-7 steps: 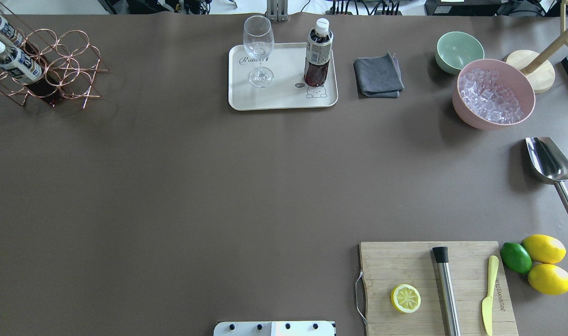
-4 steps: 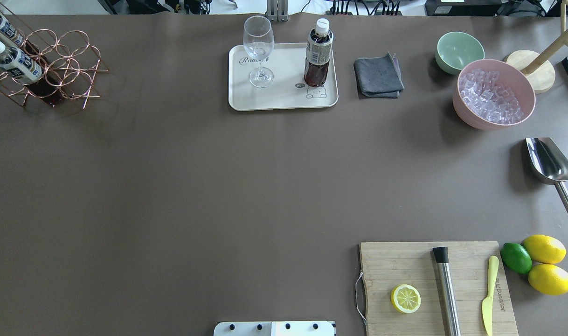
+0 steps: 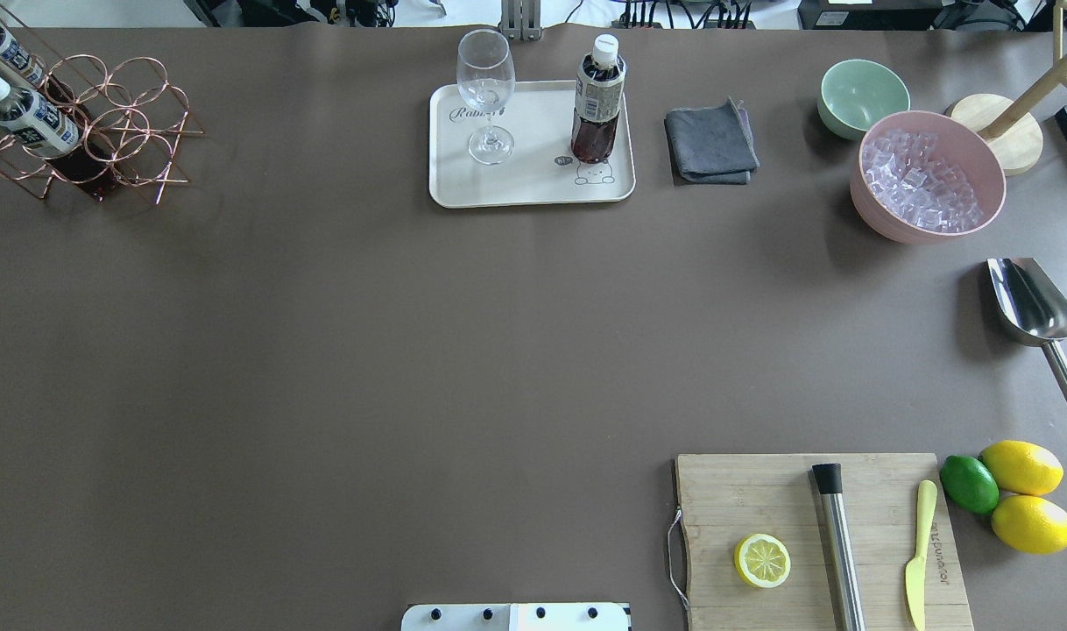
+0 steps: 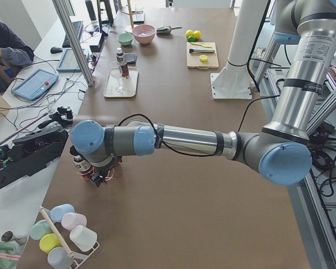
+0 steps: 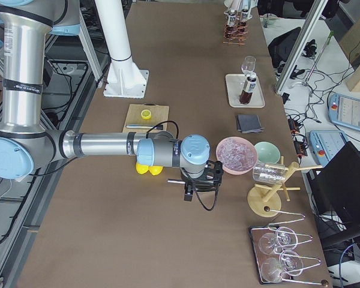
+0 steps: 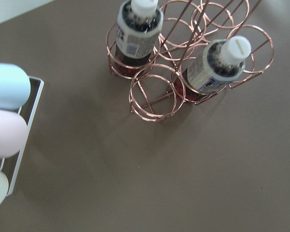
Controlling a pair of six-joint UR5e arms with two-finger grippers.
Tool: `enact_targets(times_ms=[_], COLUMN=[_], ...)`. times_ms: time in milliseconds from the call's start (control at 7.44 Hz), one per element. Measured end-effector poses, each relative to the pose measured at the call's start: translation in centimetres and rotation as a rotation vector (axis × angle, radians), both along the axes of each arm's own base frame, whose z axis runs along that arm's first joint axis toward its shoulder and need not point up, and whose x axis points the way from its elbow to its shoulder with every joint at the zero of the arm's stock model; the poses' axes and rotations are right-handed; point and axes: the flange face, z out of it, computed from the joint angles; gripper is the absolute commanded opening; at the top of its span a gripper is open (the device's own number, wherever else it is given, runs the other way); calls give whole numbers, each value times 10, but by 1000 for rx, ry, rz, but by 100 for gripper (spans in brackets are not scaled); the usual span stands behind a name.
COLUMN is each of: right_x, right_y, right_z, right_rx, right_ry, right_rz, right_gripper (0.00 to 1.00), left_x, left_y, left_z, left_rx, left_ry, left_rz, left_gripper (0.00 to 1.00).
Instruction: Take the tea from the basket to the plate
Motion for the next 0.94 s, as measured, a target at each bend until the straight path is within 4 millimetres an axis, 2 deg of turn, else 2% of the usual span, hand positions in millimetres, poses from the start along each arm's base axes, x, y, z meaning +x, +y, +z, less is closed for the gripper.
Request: enact_targets(times_ms=[134, 269, 538, 941], right_x=[-2, -3, -3, -4], right_y=[0, -1, -1, -1], right_z=[0, 0, 2, 3], right_rx=[0, 0, -3, -1], right_ry=[1, 1, 1, 1], right_rz=[-4, -6, -6, -11], right_gripper=[100, 100, 100, 100], left_x=[-5, -14, -21, -19], left_y=[20, 34, 56, 64], left_z=[19, 28, 25, 14], left_rx=[-49, -111, -226, -360], left_ry=[-10, -42, -92, -124], left_rz=[-23, -71, -174, -273], left_gripper=[99, 99, 99, 99])
